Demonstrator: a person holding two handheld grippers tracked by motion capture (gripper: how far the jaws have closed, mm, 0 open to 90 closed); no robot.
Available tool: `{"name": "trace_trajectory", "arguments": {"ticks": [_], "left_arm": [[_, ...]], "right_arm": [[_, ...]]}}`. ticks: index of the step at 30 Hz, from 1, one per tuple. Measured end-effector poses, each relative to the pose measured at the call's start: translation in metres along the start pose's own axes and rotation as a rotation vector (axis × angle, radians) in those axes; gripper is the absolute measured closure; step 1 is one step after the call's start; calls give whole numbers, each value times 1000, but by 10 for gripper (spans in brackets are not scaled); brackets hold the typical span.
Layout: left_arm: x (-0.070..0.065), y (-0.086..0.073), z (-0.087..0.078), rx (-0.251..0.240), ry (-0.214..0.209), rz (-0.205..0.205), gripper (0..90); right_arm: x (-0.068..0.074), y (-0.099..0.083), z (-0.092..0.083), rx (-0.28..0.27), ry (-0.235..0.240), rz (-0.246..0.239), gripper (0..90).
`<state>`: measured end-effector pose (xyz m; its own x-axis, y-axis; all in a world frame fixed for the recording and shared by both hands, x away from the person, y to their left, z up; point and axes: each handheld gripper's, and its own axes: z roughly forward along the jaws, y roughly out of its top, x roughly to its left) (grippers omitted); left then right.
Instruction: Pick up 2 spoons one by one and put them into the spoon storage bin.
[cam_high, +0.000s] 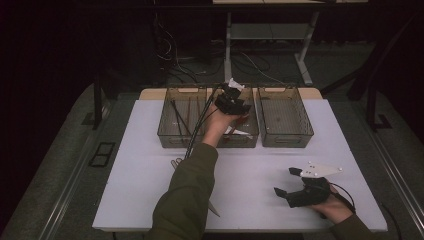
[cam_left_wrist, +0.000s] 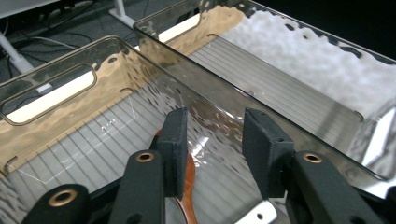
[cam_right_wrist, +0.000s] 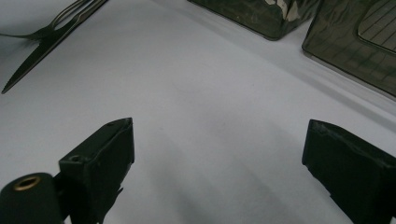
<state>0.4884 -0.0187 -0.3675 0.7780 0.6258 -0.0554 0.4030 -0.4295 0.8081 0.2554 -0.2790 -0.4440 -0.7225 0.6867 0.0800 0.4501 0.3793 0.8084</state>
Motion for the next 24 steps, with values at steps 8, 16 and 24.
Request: {"name": "trace_trajectory", "arguments": {"ticks": [8, 16, 24], "left_arm": [[-6, -11, -22, -6, -62, 11, 470], [-13, -28, -50, -16, -114, 18, 354], [-22, -45, -76, -31, -156, 37, 302]], "right_arm": [[0, 0, 1, 7, -6, -6, 90], [0, -1, 2, 11, -6, -6, 90], [0, -1, 3, 20, -4, -5, 89]]}}
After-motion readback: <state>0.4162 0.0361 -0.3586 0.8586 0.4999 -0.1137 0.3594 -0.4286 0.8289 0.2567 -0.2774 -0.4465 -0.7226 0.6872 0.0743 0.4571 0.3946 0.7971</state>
